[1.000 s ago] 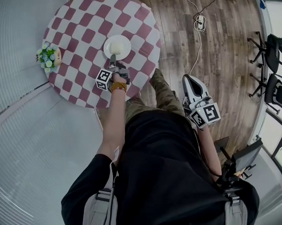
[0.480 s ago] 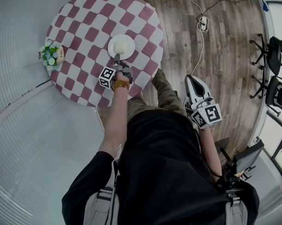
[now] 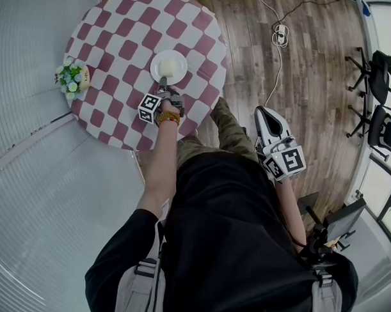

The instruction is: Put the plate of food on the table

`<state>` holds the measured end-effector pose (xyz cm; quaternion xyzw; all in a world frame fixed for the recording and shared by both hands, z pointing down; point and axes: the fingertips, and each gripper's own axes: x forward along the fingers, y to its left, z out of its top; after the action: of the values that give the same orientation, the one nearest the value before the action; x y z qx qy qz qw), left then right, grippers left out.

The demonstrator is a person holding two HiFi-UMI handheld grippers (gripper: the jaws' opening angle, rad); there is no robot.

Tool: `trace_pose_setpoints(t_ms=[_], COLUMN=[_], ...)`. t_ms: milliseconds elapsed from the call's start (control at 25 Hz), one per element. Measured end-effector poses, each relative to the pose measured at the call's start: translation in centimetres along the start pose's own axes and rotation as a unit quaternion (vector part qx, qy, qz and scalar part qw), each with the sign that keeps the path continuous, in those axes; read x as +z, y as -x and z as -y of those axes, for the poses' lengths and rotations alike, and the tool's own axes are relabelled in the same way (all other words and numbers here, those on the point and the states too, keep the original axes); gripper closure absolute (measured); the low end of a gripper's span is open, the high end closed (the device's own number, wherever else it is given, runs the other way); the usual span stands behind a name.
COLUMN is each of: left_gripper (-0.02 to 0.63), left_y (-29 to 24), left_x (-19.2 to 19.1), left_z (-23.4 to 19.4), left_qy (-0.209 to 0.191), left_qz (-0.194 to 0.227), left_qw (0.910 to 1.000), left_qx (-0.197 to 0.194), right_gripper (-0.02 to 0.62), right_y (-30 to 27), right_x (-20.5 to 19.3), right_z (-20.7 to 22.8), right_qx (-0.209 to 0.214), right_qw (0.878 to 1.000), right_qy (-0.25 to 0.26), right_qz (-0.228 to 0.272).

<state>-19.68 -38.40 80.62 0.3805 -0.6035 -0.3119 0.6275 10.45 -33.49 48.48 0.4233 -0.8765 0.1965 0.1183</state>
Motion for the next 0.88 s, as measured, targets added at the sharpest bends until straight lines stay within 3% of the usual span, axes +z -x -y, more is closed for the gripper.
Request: trace_pose_setpoints(t_ms=[160,320,560,880], left_gripper=[0.583,0.565,0.532,0.442], left_y=[-0.1,0.0,0.2,0.5], left_x=[0.1,0.2,0.3,0.4], left_z=[0.1,0.3,0.3,0.8], left_qy=[0.01,0.044,0.02,0.007], left_qz=[-0.004,0.003,-0.008,-0.031], left_qw=[0.9999,0.999,0.9997,0.999], left_qx=[0.0,-0.009,0.005,0.031], right_gripper=[0.584,0.584,0.584,0.584], right_y=[0.1,0.1,0.3,0.1], right_x=[0.2,0.4,0.1,0.2], right_z=[0.2,0.2,-0.3,-0.8], right_qx=[-0.004,-0.003,-0.002,0.008], right_qw=[1.0,1.0,1.0,1.0], right_qy=[-0.011,-0.01,-0.01,-0.009], right_qz=[0.008,0.011,0.015,0.02])
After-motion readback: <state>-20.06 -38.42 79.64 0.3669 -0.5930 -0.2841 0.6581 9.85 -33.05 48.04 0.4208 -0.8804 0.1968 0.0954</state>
